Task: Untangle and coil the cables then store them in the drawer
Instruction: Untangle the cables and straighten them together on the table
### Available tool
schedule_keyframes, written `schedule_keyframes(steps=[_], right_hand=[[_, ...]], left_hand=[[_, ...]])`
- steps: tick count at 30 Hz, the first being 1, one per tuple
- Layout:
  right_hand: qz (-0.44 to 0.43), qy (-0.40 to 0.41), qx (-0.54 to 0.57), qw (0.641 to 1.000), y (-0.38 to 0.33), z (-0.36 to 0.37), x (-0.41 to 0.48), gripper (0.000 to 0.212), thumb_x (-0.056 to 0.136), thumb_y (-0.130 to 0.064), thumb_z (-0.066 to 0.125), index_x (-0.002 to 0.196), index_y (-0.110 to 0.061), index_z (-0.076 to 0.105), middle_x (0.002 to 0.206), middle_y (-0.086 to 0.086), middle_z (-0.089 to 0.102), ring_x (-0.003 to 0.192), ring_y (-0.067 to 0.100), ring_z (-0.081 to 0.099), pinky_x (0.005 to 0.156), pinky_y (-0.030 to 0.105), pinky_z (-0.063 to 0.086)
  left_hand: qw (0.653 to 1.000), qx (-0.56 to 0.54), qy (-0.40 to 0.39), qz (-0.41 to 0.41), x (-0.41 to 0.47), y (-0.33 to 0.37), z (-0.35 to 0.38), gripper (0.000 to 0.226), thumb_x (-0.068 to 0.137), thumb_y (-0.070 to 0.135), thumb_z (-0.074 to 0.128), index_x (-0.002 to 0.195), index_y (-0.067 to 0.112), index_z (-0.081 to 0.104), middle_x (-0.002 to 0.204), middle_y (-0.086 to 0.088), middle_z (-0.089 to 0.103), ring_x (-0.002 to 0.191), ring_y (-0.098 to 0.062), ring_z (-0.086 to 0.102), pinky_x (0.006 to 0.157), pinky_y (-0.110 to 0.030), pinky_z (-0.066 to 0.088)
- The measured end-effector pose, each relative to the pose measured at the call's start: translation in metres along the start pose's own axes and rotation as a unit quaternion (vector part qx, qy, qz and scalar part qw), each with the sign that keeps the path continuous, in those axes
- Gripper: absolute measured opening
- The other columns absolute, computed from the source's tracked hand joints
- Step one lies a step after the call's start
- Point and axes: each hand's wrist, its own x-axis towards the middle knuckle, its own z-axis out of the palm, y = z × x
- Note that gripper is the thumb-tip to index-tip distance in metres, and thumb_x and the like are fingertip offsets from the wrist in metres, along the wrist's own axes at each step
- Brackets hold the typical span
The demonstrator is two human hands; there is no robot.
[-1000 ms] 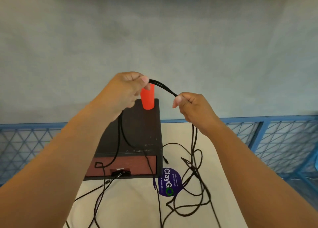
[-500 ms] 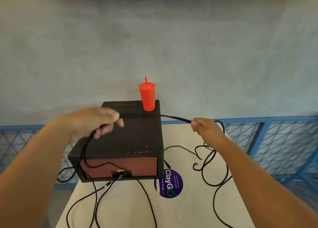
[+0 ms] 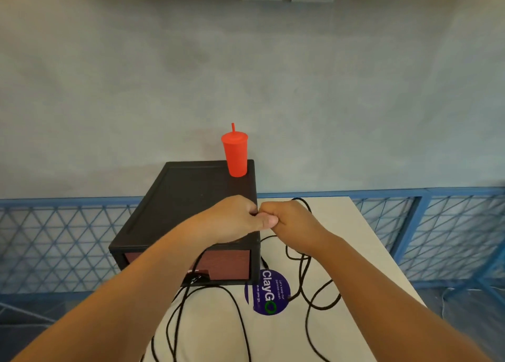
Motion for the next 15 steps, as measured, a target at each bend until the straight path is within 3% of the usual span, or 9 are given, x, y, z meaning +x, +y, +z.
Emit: schedule_keyframes(steps=[3, 7, 11, 13, 15], right_hand=[[0.046, 0.011, 0.021, 0.999, 0.005, 0.0, -0.003, 0.024, 0.097, -0.019, 0.041, 0.091, -0.005, 0.059, 0.068, -0.003, 0.05, 0.061, 0.006, 0.044, 0.063, 0.026, 0.038], [0.126, 0.018, 0.033, 0.991, 0.025, -0.004, -0.011, 0.024, 0.098, -0.029, 0.037, 0.089, -0.014, 0.053, 0.069, -0.004, 0.049, 0.062, 0.008, 0.044, 0.06, 0.021, 0.036], [0.129, 0.022, 0.041, 0.991, 0.034, -0.006, -0.014, 0.024, 0.1, -0.027, 0.035, 0.085, -0.015, 0.05, 0.065, -0.006, 0.044, 0.058, 0.007, 0.04, 0.054, 0.016, 0.031], [0.131, 0.025, 0.042, 0.99, 0.037, -0.006, -0.013, 0.024, 0.1, -0.025, 0.035, 0.084, -0.015, 0.05, 0.065, -0.006, 0.044, 0.059, 0.007, 0.04, 0.056, 0.016, 0.032], [0.136, 0.03, 0.05, 0.989, 0.042, -0.007, -0.013, 0.024, 0.099, -0.023, 0.036, 0.082, -0.015, 0.051, 0.065, -0.006, 0.044, 0.06, 0.008, 0.04, 0.057, 0.018, 0.033]], left_hand=[[0.997, -0.036, 0.072, 0.006, 0.0, -0.003, 0.0, 0.034, 0.088, 0.042, 0.056, 0.076, 0.012, 0.067, 0.055, 0.002, 0.046, 0.051, -0.007, 0.043, 0.049, -0.018, 0.032], [0.986, -0.083, 0.142, -0.017, -0.005, -0.012, -0.018, 0.035, 0.091, 0.042, 0.052, 0.069, 0.018, 0.065, 0.087, -0.018, 0.064, 0.076, -0.018, 0.053, 0.059, -0.016, 0.034], [0.983, -0.101, 0.15, -0.031, -0.008, -0.018, -0.028, 0.036, 0.091, 0.041, 0.051, 0.073, 0.013, 0.065, 0.066, 0.008, 0.06, 0.069, -0.01, 0.052, 0.06, -0.014, 0.03], [0.982, -0.105, 0.152, -0.039, -0.009, -0.022, -0.029, 0.036, 0.091, 0.043, 0.05, 0.073, 0.015, 0.065, 0.083, -0.001, 0.057, 0.077, -0.014, 0.051, 0.06, -0.013, 0.029], [0.979, -0.114, 0.161, -0.043, -0.013, -0.023, -0.03, 0.035, 0.091, 0.042, 0.05, 0.073, 0.016, 0.064, 0.084, -0.004, 0.053, 0.077, -0.015, 0.048, 0.062, -0.014, 0.032]])
